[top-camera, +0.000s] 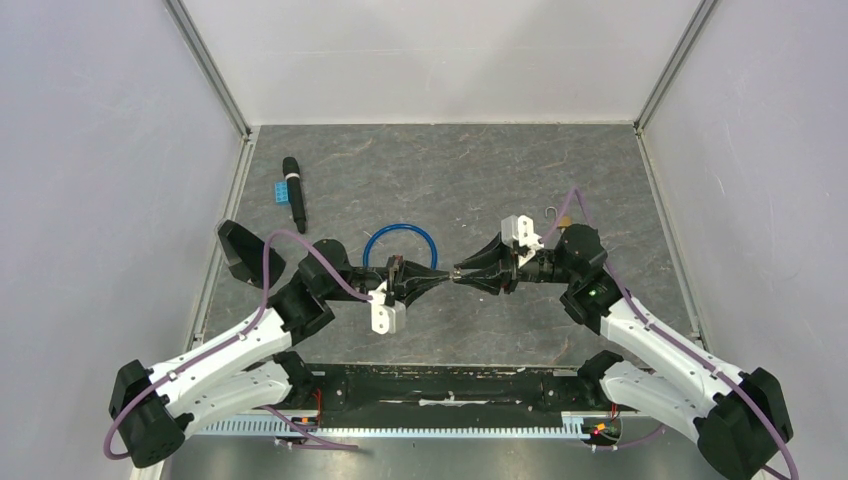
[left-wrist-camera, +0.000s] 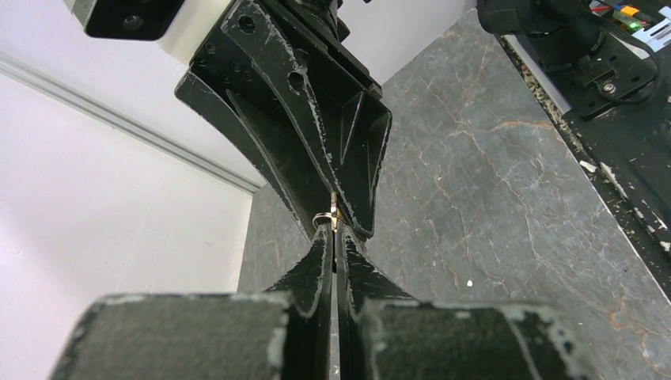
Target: Unlock with the key
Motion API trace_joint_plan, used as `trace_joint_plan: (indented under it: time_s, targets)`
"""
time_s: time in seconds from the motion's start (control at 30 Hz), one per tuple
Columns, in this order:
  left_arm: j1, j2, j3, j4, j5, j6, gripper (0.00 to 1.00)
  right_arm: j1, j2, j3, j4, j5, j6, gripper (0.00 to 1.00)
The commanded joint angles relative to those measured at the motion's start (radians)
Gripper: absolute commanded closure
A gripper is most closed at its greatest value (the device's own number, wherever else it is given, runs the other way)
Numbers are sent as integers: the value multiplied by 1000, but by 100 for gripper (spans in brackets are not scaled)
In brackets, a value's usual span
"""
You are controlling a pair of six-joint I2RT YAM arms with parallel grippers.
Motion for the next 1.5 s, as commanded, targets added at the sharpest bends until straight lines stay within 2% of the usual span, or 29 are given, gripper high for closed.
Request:
trace_joint_plan:
  time_s: [0.0, 0.27, 0.57, 0.8, 0.93, 1.0, 1.07, 1.1, 1.2, 1.37, 1.43, 1.47]
  targets:
    - [-5, 11, 43, 20, 50, -67, 98, 8, -23, 0, 50, 27, -38, 68]
    - [-5, 26, 46, 21, 49, -97, 98, 19, -44, 6, 56, 6, -37, 65]
    - [-5, 38, 58, 22, 45, -151, 98, 22, -57, 11, 54, 9, -46, 68]
    - [-6, 55, 66, 21, 46, -211, 98, 22, -59, 17, 54, 6, -48, 79]
    - [-5, 65, 75, 22, 30, -274, 98, 23, -59, 22, 54, 2, -47, 91]
    - [-5, 68, 78, 23, 17, -307, 98, 24, -59, 24, 52, 9, -49, 100]
    - [-5, 69, 82, 33, -12, -373, 98, 23, -59, 25, 42, 23, -56, 100]
    - [-5, 68, 86, 40, -40, -426, 96, 23, -59, 25, 38, 37, -60, 100]
    - [-5, 63, 96, 49, -131, -575, 79, 22, -59, 26, 14, 86, -83, 100]
    - [-5, 34, 94, 106, -246, -807, 58, 22, -47, 31, -24, 175, -125, 100]
    - [-5, 16, 81, 143, -315, -948, 48, 23, -39, 38, -50, 213, -153, 100]
    - [-5, 5, 77, 154, -373, -1039, 47, 24, -35, 42, -65, 241, -170, 100]
